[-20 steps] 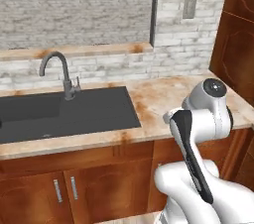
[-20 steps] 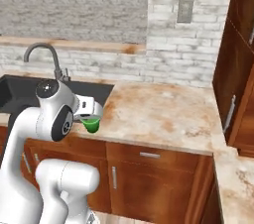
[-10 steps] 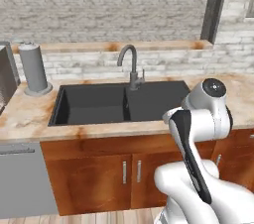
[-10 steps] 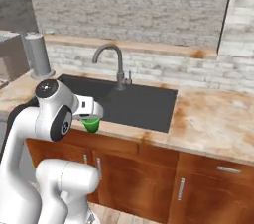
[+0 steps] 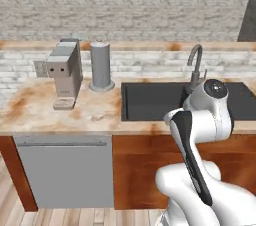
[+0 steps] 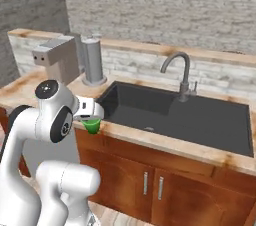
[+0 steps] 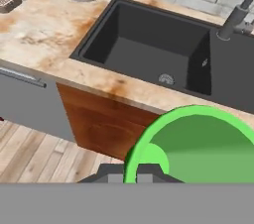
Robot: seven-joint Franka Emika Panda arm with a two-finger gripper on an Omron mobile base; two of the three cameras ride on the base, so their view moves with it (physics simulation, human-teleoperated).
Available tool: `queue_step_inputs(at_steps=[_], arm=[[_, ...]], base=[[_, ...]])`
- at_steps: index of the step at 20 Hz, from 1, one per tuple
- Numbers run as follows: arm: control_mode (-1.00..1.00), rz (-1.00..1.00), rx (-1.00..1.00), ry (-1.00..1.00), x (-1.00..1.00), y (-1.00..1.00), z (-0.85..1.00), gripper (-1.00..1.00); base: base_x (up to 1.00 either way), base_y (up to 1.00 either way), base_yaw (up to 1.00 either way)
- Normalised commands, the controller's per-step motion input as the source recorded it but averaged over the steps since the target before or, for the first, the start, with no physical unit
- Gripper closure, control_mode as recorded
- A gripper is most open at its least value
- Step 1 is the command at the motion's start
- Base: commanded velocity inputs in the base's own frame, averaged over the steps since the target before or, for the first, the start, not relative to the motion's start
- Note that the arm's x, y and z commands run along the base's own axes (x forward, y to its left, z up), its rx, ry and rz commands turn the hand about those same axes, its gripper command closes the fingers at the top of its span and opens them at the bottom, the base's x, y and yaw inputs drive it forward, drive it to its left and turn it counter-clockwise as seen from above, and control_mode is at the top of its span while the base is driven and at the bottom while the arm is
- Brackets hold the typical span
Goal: Place the pitcher and cup on the dining counter for serving.
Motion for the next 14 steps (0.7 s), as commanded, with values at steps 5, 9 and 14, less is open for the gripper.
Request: queue_step_inputs(at_steps=[5,9,14], arm=[[1.0,0.0,0.0,0.0,0.0,0.0,0.0,1.0],[1.0,0.0,0.0,0.0,0.0,0.0,0.0,1.0],[1.0,0.0,0.0,0.0,0.0,0.0,0.0,1.0]], base=[[-0.04,1.0,0.23],[0.0,1.0,0.23],[0.0,1.0,0.21]])
